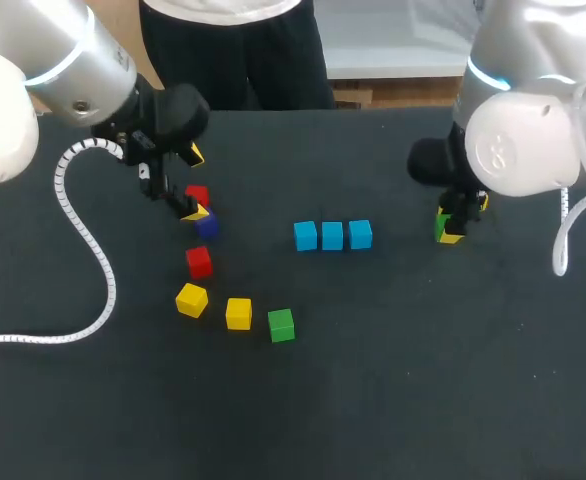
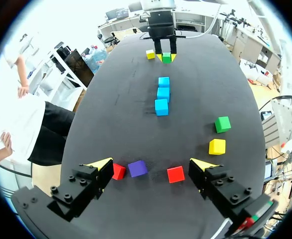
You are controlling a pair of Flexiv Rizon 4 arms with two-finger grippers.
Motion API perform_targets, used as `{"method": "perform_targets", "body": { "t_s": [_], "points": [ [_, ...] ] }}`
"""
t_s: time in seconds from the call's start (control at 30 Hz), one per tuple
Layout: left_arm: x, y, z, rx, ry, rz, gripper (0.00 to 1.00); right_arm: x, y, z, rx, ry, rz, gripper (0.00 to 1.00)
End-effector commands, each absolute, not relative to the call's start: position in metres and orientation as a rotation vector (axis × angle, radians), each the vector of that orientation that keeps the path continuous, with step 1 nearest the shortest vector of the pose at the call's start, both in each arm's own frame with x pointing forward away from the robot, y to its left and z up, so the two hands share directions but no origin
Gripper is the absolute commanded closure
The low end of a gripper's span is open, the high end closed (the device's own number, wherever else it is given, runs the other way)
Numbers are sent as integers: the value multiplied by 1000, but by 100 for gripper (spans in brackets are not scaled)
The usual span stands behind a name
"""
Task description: Place the blue cubes, place green cubes on the blue cubes, place the yellow cubes on the green cubes, then place the red cubes on the yellow cubes, and place purple cube on the red cubes.
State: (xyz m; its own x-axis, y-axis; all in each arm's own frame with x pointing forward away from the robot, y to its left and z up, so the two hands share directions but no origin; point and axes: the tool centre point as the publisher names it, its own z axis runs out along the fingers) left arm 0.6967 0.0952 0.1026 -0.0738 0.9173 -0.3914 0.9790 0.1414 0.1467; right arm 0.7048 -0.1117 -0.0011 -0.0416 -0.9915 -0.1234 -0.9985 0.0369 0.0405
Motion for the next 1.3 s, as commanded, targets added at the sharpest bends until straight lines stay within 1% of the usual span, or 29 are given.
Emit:
{"method": "perform_targets", "body": {
  "t_s": [0.03,0.53,1.3],
  "points": [
    [698,95,103,1823,2041,-216,0,697,-111,15,-2132,2181,178,100],
    [698,95,103,1823,2041,-216,0,679,-80,52,-2163,2052,195,100],
    [698,95,103,1823,2041,-216,0,681,-11,57,-2238,2006,211,100]
  ]
}}
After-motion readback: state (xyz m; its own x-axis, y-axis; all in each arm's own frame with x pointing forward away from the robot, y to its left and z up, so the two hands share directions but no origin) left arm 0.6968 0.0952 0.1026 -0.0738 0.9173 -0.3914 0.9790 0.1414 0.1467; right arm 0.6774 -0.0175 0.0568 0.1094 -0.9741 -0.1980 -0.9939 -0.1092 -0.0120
